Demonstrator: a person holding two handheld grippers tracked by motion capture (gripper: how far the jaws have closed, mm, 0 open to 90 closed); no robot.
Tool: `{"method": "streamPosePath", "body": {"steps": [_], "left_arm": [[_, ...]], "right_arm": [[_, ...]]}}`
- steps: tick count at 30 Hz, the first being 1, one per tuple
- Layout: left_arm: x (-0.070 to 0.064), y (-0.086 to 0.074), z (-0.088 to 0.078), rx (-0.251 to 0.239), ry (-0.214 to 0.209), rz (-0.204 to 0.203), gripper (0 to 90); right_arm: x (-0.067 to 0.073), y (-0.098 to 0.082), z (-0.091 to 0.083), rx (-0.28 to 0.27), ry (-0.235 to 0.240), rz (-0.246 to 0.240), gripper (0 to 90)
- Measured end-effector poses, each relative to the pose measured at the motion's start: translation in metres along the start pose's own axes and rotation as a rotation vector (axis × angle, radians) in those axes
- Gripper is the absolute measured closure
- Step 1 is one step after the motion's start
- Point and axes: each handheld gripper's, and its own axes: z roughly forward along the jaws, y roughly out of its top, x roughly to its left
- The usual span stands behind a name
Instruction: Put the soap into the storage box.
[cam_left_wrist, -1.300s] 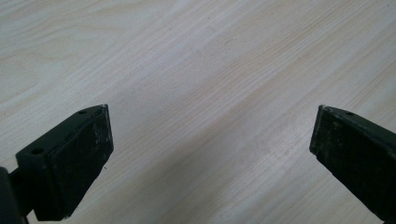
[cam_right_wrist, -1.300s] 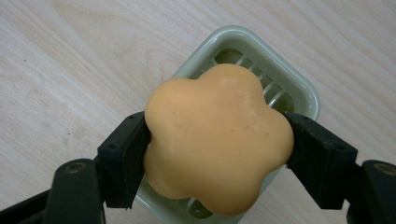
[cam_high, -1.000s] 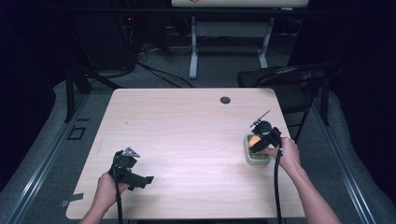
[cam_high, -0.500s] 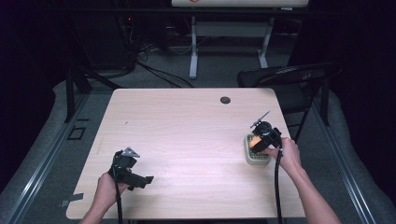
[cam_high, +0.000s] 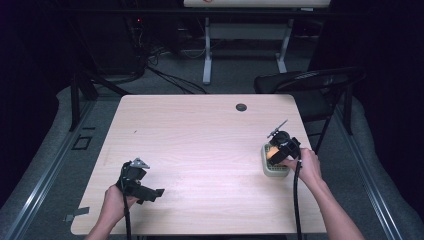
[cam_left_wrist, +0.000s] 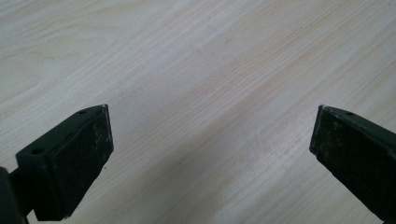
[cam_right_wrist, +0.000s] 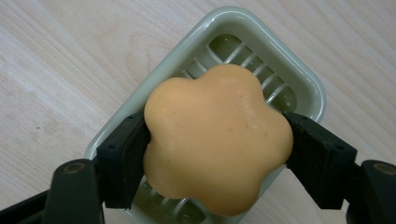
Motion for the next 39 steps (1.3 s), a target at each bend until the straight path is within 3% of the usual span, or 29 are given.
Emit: {"method": "streamPosePath", "body": {"steps": [10,15,18,24,26,39], "left_arm": [[0.0,0.0,0.0,0.0,0.0,-0.003,0.0],[0.0,-0.001,0.0,0.0,0.0,-0.004,0.0],[0.0,0.0,0.0,0.001,0.0,-0.001,0.0],[-0.001,0.001,0.001,0.001,-0.001,0.001,0.0],[-0.001,0.001,0.001,0.003,-0.007,0.003,0.0],[0.0,0.001,0.0,0.004,-0.013,0.004,0.0]], "right_arm": [[-0.001,0.0,0.002,0.0,0.008,0.006,26.0],[-0.003,0.001,0.0,0.02,0.006,-0.013,25.2],[-0.002,0.0,-0.001,-0.019,0.012,0.017,23.2],[-0.005,-0.003,-0.005,-0.008,0.01,0.012,21.2],[-0.004,-0.004,-0.006,-0.033,0.019,0.029,19.2],[0.0,-0.006,-0.021,-0.056,0.031,0.007,14.2]]}}
